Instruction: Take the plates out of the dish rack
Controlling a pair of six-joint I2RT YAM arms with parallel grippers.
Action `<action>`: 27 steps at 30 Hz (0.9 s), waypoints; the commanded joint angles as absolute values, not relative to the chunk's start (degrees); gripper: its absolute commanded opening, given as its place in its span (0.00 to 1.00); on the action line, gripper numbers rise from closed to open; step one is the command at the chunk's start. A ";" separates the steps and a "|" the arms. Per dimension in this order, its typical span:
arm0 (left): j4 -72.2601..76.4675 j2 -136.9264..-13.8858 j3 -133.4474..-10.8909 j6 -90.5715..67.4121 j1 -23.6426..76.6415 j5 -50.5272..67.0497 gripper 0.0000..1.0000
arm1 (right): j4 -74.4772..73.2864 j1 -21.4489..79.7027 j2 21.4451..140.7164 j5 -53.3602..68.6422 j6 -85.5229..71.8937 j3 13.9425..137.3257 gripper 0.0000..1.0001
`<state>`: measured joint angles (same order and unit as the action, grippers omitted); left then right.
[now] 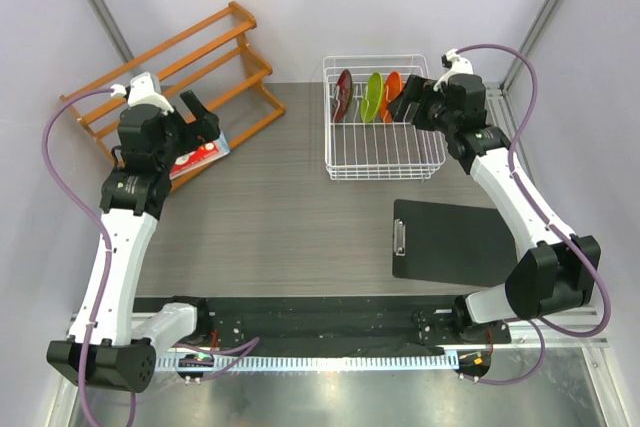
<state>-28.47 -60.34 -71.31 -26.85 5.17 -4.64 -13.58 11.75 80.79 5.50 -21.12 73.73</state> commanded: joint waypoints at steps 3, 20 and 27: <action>-23.99 -58.62 -70.40 -26.72 5.18 -2.72 0.99 | -12.48 11.43 79.80 9.31 -17.32 77.43 1.00; -24.34 -62.40 -68.99 -26.54 5.19 -6.68 0.99 | -23.90 11.51 101.06 3.79 -11.86 100.18 0.95; -25.75 -62.06 -66.89 -27.68 5.19 -12.47 0.99 | -26.36 11.78 109.68 -1.41 -12.83 111.08 0.94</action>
